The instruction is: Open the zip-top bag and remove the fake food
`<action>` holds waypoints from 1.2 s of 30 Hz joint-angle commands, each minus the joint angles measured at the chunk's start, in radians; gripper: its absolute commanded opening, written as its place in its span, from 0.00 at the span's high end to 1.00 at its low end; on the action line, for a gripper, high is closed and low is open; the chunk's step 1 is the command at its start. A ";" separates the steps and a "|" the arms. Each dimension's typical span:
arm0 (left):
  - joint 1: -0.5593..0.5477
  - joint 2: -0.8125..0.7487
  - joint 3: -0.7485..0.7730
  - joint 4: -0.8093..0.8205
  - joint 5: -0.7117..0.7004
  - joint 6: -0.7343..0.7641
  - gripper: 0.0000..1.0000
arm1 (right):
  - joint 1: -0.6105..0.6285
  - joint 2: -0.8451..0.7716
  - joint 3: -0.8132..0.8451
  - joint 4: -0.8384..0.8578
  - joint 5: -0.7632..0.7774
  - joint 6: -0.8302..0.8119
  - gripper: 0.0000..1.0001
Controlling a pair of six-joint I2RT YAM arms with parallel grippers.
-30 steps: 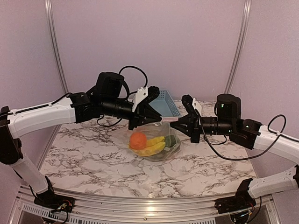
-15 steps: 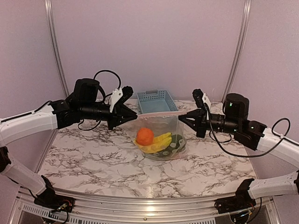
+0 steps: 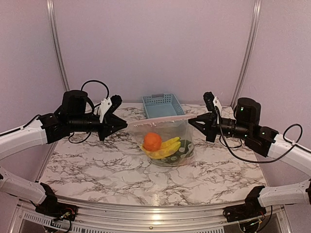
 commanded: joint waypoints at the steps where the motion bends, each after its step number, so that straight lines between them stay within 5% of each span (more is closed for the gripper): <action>1: 0.014 -0.004 0.027 -0.074 0.003 -0.015 0.97 | -0.018 0.018 0.028 0.059 -0.056 -0.006 1.00; 7: -0.055 0.005 0.135 -0.119 0.016 -0.001 0.57 | 0.024 0.080 0.061 0.045 -0.141 -0.057 1.00; 10: -0.071 0.029 0.185 -0.146 0.025 0.002 0.45 | 0.057 0.112 0.083 0.012 -0.126 -0.086 1.00; 20: -0.134 0.171 0.294 -0.213 0.032 0.037 0.40 | 0.097 0.142 0.100 -0.004 -0.097 -0.104 1.00; 29: -0.148 0.261 0.324 -0.231 0.031 0.057 0.47 | 0.100 0.130 0.096 -0.004 -0.096 -0.106 1.00; 36: -0.147 0.238 0.315 -0.213 0.065 0.027 0.95 | 0.110 0.142 0.108 0.008 -0.099 -0.093 1.00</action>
